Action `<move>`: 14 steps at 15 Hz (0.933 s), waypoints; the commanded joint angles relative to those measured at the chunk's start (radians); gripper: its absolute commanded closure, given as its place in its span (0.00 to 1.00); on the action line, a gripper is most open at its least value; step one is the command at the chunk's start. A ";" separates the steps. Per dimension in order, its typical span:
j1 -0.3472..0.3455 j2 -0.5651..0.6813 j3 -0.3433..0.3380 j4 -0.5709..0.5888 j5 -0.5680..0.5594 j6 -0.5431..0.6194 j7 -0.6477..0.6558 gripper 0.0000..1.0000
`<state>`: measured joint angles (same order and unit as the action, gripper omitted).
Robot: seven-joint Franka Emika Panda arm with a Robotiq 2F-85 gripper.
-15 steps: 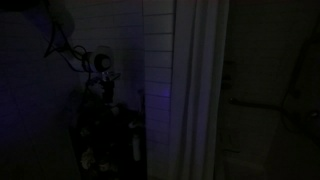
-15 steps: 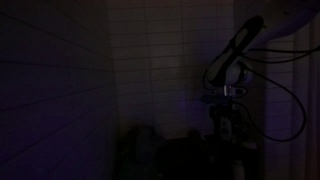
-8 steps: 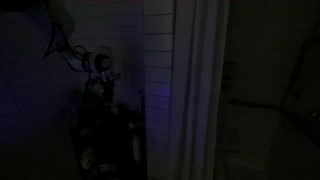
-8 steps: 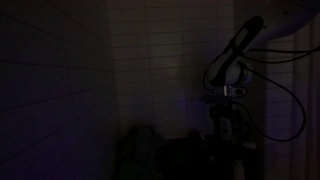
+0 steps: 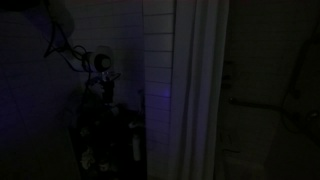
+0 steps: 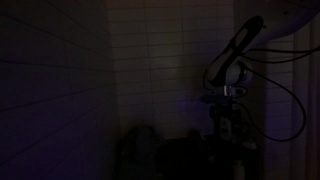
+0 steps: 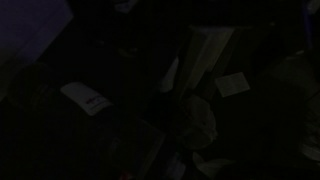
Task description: Move the black bottle to the left
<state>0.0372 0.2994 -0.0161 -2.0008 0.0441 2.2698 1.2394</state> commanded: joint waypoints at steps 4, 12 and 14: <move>0.012 0.005 -0.013 0.006 0.008 -0.004 -0.004 0.00; 0.016 0.050 -0.027 0.035 0.010 0.094 0.023 0.00; 0.017 0.064 -0.029 0.048 0.012 0.090 0.021 0.00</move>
<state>0.0420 0.3337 -0.0298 -1.9877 0.0441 2.3560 1.2500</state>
